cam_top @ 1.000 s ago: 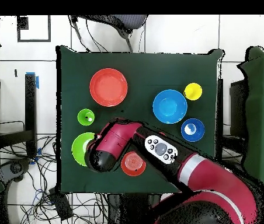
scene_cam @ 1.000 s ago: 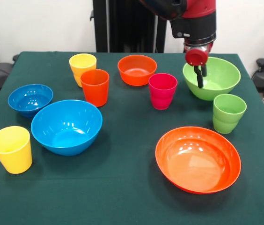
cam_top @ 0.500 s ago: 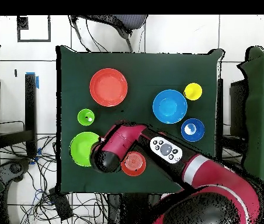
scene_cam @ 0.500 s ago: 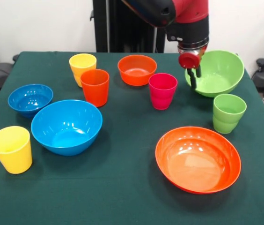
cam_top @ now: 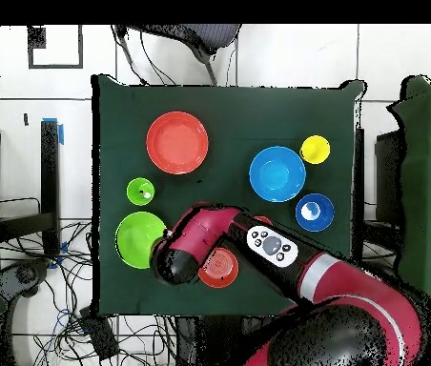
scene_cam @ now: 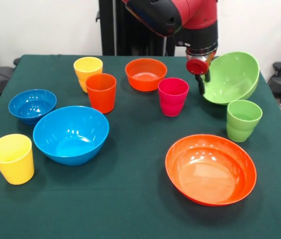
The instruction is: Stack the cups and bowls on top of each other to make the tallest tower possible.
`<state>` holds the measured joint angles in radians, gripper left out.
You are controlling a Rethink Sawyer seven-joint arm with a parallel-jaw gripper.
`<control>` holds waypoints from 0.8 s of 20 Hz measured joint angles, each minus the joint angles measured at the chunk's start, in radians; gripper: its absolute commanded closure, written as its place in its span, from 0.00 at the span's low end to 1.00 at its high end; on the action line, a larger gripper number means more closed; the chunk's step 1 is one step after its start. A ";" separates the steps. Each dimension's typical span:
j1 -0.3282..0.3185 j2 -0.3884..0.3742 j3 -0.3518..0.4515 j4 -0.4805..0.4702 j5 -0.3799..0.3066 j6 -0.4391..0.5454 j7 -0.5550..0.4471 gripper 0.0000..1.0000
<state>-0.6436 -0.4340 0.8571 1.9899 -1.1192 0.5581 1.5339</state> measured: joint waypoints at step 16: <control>-0.010 -0.059 0.007 0.017 0.005 0.000 0.000 0.00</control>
<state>-0.6532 -0.4931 0.8642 2.0073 -1.1140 0.5581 1.5339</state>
